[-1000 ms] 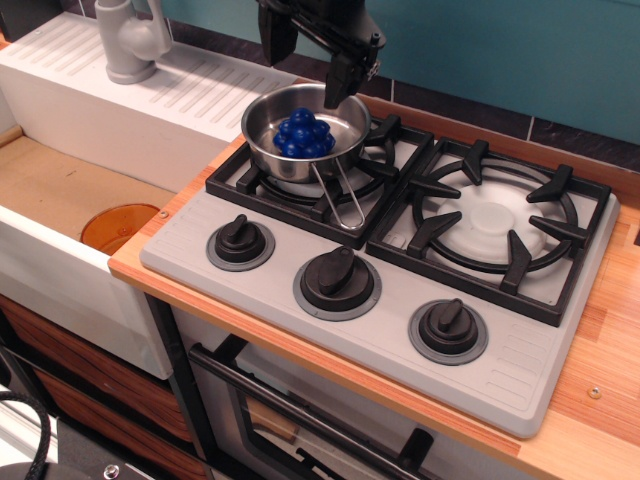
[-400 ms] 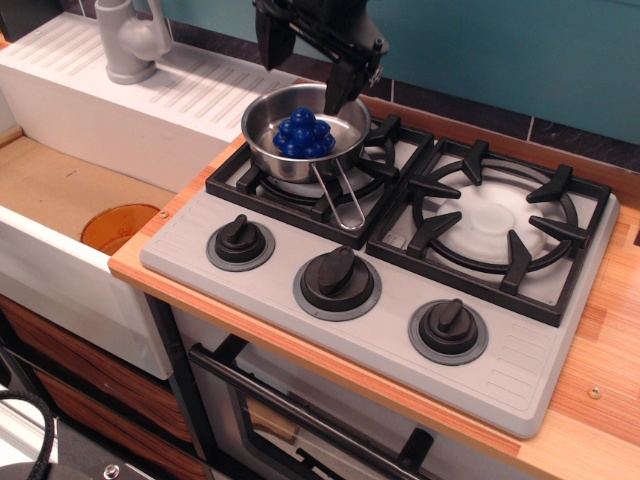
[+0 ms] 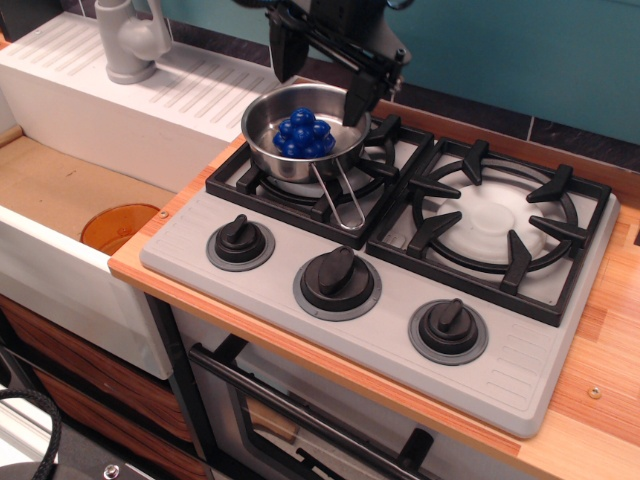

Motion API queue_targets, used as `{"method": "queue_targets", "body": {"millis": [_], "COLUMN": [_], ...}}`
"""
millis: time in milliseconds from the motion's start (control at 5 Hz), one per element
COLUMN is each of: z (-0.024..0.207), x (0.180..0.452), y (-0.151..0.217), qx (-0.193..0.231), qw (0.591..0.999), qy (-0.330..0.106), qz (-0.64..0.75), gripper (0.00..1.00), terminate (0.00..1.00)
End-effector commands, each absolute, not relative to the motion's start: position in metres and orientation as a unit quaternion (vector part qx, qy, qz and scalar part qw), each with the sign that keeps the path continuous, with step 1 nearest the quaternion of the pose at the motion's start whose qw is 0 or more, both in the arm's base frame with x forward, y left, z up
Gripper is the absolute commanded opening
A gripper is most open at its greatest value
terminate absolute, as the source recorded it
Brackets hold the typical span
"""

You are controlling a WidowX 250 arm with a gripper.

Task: Put pan on stove and put blueberry in pan

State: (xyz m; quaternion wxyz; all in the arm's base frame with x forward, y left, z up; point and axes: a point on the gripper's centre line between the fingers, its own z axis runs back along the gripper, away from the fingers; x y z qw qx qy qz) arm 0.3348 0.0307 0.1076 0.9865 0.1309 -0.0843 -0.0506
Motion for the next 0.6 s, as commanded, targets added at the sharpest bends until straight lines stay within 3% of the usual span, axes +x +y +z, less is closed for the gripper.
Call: {"method": "queue_targets", "body": {"millis": [0, 400], "z": [0.1428, 0.1464], "x": [0.3360, 0.3359], "y": [0.0166, 0.0155], "qx": [0.123, 0.117], "qw": [0.986, 0.987], "qy": [-0.109, -0.105], "qz": [-0.037, -0.041], "gripper": [1.00, 1.00], "terminate": [0.00, 0.00]}}
